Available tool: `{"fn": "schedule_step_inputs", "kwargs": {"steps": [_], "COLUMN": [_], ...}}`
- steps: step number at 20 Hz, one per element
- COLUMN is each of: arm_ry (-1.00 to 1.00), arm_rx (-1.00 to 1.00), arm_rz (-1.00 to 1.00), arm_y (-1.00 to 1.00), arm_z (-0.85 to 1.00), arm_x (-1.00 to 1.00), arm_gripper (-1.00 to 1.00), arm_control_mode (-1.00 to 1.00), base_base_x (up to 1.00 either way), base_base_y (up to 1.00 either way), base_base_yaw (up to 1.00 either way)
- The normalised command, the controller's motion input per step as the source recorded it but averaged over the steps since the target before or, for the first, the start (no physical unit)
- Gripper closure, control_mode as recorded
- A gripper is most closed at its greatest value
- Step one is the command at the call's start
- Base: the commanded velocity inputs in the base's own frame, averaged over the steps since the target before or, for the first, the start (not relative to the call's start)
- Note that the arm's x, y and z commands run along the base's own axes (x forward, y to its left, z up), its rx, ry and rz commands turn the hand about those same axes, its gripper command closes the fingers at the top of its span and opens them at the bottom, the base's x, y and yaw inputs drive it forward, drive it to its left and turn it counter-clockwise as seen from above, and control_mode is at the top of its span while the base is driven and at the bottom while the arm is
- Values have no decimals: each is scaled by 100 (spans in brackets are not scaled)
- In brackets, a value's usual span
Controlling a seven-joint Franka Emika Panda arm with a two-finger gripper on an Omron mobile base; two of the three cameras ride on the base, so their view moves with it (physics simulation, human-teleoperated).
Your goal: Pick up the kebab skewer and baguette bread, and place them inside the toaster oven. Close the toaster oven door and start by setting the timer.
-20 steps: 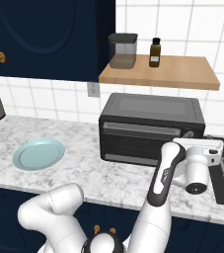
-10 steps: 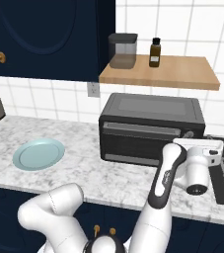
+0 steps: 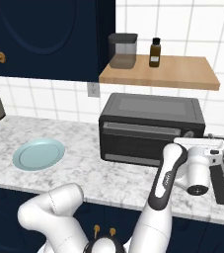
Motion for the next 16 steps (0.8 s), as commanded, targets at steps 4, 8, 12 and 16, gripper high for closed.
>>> {"fn": "schedule_step_inputs", "kwargs": {"steps": [4, 8, 12, 16], "arm_ry": [0, 0, 0, 4], "arm_rx": [0, 0, 0, 0], "arm_rz": [-3, -3, 0, 0], "arm_y": [-1, 0, 0, 0], "arm_z": [51, 13, 0, -5], "arm_x": [-33, -11, -24, -20], "arm_gripper": [-100, -100, -100, -100], "arm_control_mode": [-100, -100, -100, -100], "base_base_x": [0, 0, 0, 0], "base_base_y": [0, 0, 0, 0], "base_base_yaw": [0, 0, 0, 0]}}
